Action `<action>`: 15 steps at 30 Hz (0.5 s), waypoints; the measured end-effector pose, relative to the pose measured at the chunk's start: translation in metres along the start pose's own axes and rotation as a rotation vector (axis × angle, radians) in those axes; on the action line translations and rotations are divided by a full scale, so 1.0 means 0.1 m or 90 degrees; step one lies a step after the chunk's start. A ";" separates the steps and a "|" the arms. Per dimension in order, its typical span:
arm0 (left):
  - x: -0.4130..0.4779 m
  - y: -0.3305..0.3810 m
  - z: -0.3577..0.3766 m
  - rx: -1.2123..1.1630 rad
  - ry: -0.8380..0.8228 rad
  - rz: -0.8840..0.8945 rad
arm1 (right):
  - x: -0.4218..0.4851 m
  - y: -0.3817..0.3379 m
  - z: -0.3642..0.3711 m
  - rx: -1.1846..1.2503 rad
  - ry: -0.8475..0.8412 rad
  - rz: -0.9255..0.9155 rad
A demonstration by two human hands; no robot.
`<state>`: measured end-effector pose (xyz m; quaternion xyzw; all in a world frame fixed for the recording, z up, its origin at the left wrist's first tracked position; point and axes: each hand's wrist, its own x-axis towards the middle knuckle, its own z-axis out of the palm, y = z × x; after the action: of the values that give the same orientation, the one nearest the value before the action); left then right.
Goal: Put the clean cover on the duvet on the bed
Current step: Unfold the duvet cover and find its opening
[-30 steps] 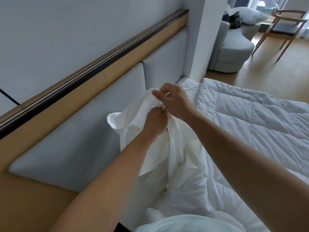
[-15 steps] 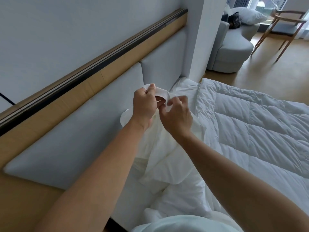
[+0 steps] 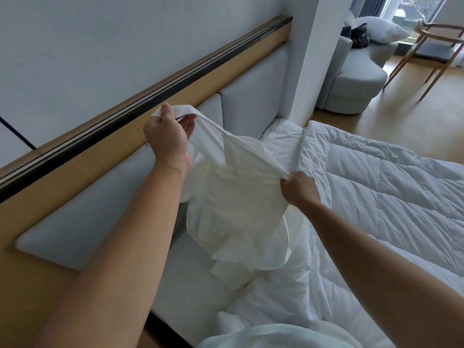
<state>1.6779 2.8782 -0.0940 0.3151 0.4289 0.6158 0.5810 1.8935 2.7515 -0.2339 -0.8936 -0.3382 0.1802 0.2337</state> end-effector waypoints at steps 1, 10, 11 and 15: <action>0.03 0.01 -0.01 0.000 0.003 0.004 | 0.05 -0.03 -0.08 -0.014 0.024 -0.018; 0.01 -0.24 -0.19 0.032 0.004 -0.038 | 0.19 -0.59 -0.60 0.078 -0.050 -0.267; 0.01 -0.27 -0.23 0.035 0.012 -0.042 | 0.17 -0.65 -0.64 0.084 -0.047 -0.286; 0.06 -0.28 -0.33 0.091 0.023 -0.028 | 0.10 -0.91 -0.87 0.156 -0.001 -0.322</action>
<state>1.6605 2.8780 -0.1339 0.3353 0.4886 0.5763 0.5627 1.8953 2.7931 -0.1146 -0.7457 -0.5267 0.1564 0.3769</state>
